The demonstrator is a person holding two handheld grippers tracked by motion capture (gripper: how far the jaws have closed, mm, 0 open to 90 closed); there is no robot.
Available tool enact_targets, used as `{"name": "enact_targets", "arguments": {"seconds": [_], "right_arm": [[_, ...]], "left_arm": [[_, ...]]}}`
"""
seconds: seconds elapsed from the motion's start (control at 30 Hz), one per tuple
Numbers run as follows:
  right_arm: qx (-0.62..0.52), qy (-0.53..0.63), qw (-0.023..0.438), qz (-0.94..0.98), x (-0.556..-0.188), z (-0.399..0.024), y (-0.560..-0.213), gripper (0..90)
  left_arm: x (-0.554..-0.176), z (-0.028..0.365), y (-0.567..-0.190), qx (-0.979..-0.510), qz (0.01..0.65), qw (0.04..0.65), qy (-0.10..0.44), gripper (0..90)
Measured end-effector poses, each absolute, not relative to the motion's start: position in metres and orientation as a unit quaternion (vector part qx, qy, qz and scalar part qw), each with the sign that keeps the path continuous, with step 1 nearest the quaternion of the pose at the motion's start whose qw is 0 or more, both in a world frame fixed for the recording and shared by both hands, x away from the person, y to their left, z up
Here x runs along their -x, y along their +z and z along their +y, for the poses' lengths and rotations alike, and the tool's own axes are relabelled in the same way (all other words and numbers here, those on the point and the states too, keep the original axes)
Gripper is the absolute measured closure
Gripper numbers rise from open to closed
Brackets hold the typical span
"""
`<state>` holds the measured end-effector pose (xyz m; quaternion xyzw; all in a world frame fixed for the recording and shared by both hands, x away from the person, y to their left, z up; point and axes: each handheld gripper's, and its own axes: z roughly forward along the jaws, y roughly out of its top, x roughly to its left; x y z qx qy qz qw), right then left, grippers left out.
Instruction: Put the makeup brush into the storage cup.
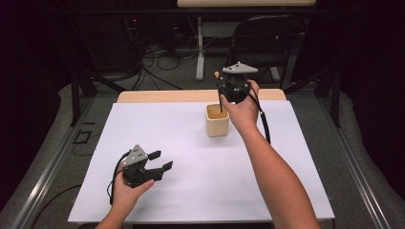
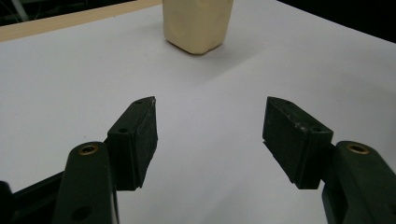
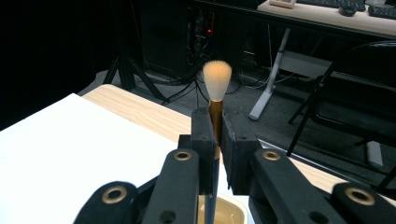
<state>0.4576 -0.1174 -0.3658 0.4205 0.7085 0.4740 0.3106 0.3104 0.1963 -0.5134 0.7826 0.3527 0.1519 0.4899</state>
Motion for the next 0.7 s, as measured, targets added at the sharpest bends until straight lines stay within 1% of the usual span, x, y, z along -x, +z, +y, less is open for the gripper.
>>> {"name": "enact_targets", "arguments": {"seconds": [0.7], "right_arm": [[-0.419,0.473,0.311,0.710,-0.4606,-0.1158,-0.3715,84.0]], "left_arm": [[-0.3108,0.1972,-0.5138,-0.783,0.353,0.489,0.153,35.5]]}}
